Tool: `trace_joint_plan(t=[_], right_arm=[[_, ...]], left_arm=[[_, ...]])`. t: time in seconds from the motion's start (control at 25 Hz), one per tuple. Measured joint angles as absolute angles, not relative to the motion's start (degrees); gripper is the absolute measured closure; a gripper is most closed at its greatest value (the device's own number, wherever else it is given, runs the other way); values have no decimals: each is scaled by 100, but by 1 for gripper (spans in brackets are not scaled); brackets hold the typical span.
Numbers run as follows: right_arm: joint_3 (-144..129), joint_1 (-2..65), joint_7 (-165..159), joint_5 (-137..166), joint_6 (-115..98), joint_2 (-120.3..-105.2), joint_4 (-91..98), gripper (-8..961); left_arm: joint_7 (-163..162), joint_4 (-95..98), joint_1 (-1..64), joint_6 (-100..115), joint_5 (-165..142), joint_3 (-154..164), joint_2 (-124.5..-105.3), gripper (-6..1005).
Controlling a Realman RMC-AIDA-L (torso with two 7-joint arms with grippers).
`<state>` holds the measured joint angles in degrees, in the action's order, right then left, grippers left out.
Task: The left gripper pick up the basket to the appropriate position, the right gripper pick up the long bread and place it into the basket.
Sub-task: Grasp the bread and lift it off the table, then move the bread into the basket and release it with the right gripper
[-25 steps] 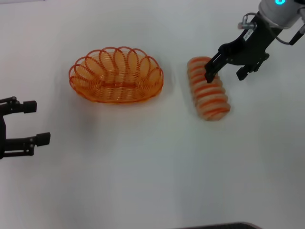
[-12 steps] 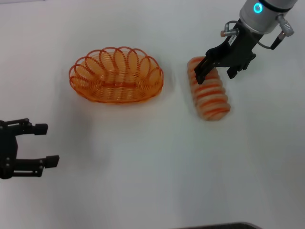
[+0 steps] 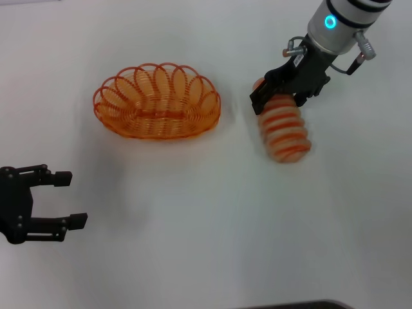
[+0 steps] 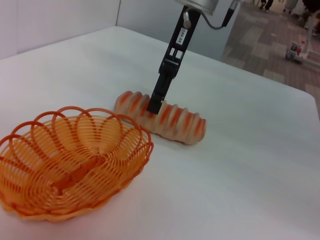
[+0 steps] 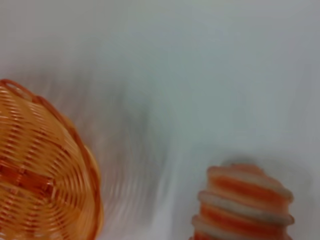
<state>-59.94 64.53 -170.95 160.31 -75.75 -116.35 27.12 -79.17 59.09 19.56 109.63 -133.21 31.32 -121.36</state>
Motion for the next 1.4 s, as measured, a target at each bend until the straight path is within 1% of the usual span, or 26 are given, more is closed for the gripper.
trace_joint_plan(t=[0.24,0.76,0.96,1.2,1.4], right_arm=[[-5994,6515,-17096,16032,-7403,-11669,2450,12],[-5994,6515,-17080,16036,-7515,-11667,2476,32],[-5994,6488,-17046,16038,-7563,-11655,2611,225],[-5979,6415,-16947,16039,-7809,-11633,2934,299],[-5938,6122,-16365,15948,-8332,-11625,4080,361]], left_arm=[[-7909,5906,1943,10915,-13325,3136,-12153,150],[-7911,5906,1981,10900,-13334,3138,-12155,149],[-7915,5906,1993,10868,-13334,3137,-12155,150],[-7917,5902,1997,10835,-13329,3118,-12155,151],[-7919,5895,2004,10859,-13301,3106,-12155,152]])
